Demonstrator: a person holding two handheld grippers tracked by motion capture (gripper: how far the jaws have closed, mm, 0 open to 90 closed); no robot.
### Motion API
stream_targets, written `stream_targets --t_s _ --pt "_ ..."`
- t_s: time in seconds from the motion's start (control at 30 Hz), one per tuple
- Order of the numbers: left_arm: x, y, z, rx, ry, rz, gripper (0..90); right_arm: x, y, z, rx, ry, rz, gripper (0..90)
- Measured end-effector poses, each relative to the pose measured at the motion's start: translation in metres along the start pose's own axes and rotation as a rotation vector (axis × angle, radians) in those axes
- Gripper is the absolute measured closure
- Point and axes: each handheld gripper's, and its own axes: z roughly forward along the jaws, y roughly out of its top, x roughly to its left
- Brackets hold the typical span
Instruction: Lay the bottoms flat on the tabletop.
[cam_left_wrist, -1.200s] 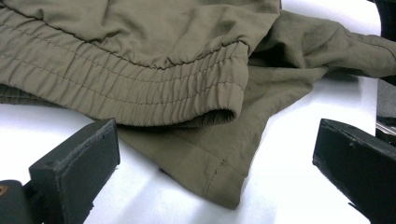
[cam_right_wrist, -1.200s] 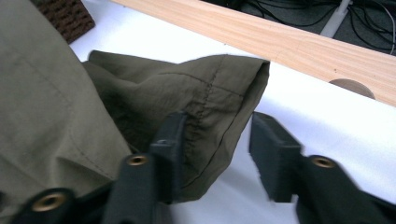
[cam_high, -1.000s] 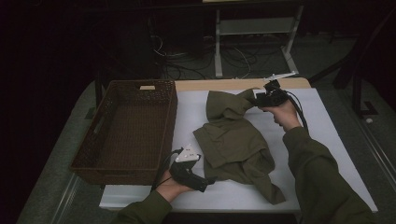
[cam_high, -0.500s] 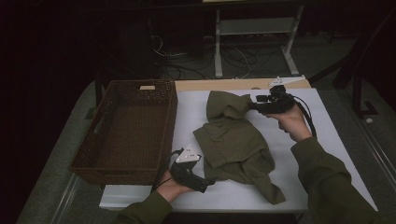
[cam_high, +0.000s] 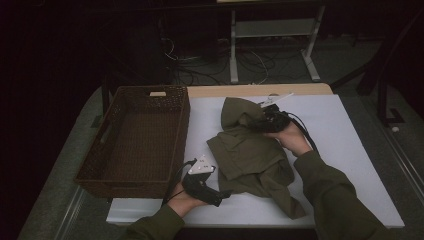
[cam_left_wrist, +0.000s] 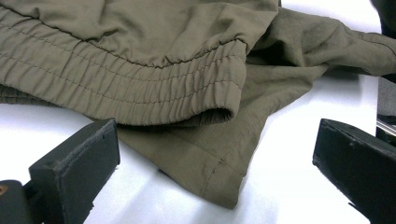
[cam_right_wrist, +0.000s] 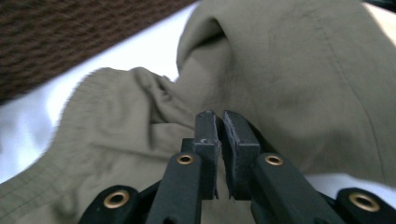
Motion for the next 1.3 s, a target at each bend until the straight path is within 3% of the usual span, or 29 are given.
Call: stream_targets --t_s 0.3,0.37,0.5,0.73,1.0,1.3 --pt "0.000 0.000 -0.001 -0.001 -0.002 0.000 0.0 -0.027 0.006 0.022 -0.031 -0.147 0.086 85.4" --pt "0.000 0.000 0.000 -0.001 -0.003 0.000 0.0 -0.032 0.006 0.021 -0.033 -0.155 0.110 83.7" --pt "0.000 0.000 0.000 -0.001 -0.003 -0.001 0.0 -0.031 0.004 0.010 -0.058 -0.123 0.118 72.5" --pt "0.000 0.000 0.000 0.001 0.000 -0.005 0.0 -0.013 -0.002 -0.018 -0.075 -0.059 0.081 55.1" --pt "0.002 0.000 0.000 0.003 0.006 -0.015 0.0 0.011 -0.017 -0.045 -0.074 0.002 0.035 48.8" --pt "0.002 0.000 -0.001 -0.004 0.005 -0.015 0.0 0.041 -0.034 -0.069 -0.043 0.031 -0.042 47.9"
